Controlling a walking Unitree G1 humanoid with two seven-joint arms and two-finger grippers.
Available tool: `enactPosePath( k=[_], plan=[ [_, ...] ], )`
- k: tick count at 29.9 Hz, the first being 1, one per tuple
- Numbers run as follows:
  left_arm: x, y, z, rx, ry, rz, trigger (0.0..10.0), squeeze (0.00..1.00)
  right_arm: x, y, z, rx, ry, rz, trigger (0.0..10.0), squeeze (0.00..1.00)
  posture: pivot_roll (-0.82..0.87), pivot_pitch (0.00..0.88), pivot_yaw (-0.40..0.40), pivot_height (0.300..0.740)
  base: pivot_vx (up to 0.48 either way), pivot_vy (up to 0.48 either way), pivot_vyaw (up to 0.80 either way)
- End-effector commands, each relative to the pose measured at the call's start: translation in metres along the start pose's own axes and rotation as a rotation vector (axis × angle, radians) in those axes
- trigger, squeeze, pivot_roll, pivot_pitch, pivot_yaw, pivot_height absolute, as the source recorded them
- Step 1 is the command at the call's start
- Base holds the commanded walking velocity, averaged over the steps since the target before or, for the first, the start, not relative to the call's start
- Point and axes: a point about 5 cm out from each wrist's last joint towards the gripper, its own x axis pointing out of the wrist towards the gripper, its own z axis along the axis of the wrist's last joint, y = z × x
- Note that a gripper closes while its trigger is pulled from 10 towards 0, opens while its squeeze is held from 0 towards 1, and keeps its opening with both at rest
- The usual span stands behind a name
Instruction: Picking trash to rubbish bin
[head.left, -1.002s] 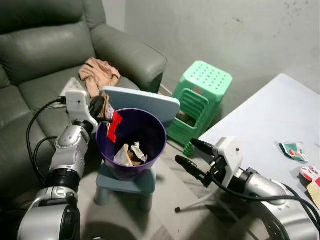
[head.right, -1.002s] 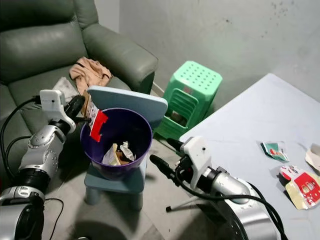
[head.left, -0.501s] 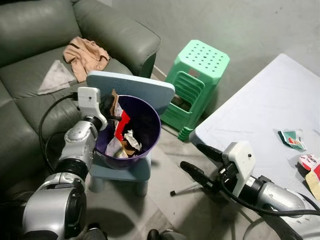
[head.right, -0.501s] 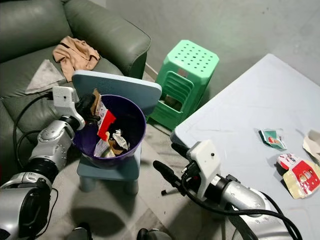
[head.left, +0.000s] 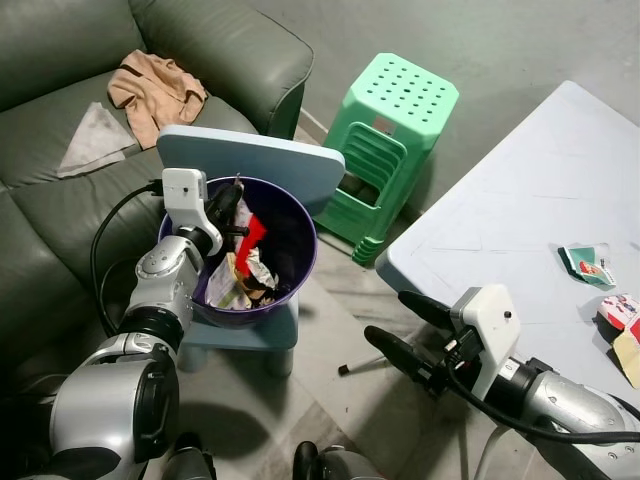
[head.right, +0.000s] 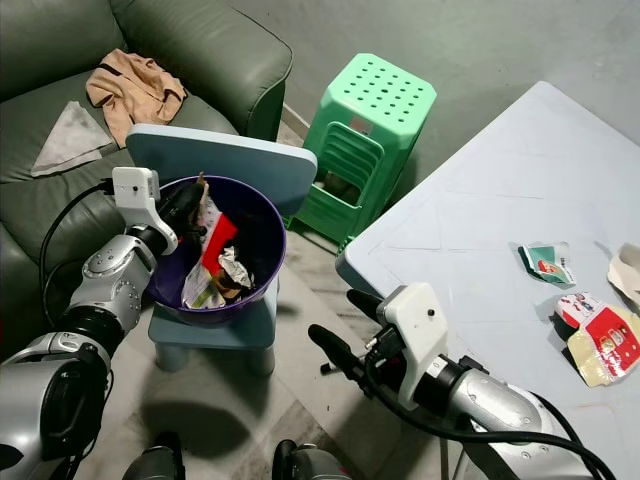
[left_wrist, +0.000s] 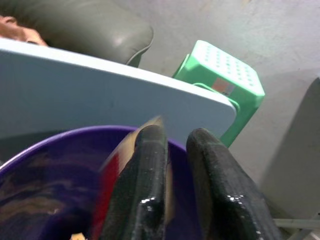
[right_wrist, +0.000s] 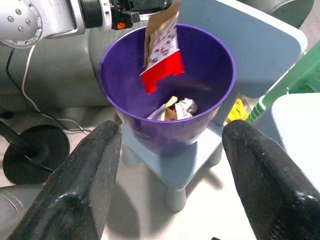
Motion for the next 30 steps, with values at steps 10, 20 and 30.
enactPosePath(
  k=[10, 20, 30],
  plan=[
    [0.005, -0.005, 0.007, -0.013, -0.024, -0.032, 10.0, 1.00, -0.002, -0.004, 0.003, 0.004, -0.007, -0.022, 10.0, 0.00, -0.27, 0.296, -0.205, 0.740, 0.000, 0.000, 0.00],
    [0.000, -0.002, 0.004, 0.044, -0.053, 0.017, 10.0, 0.00, 0.008, -0.010, 0.001, 0.053, -0.071, -0.071, 10.0, 0.00, -0.22, 0.266, -0.168, 0.740, 0.000, 0.000, 0.00],
    [-0.008, 0.001, 0.016, 0.073, -0.159, 0.036, 10.0, 0.00, 0.032, -0.026, 0.003, 0.106, -0.191, -0.185, 10.0, 0.00, -0.13, 0.201, -0.117, 0.740, 0.000, 0.000, 0.00]
  ],
)
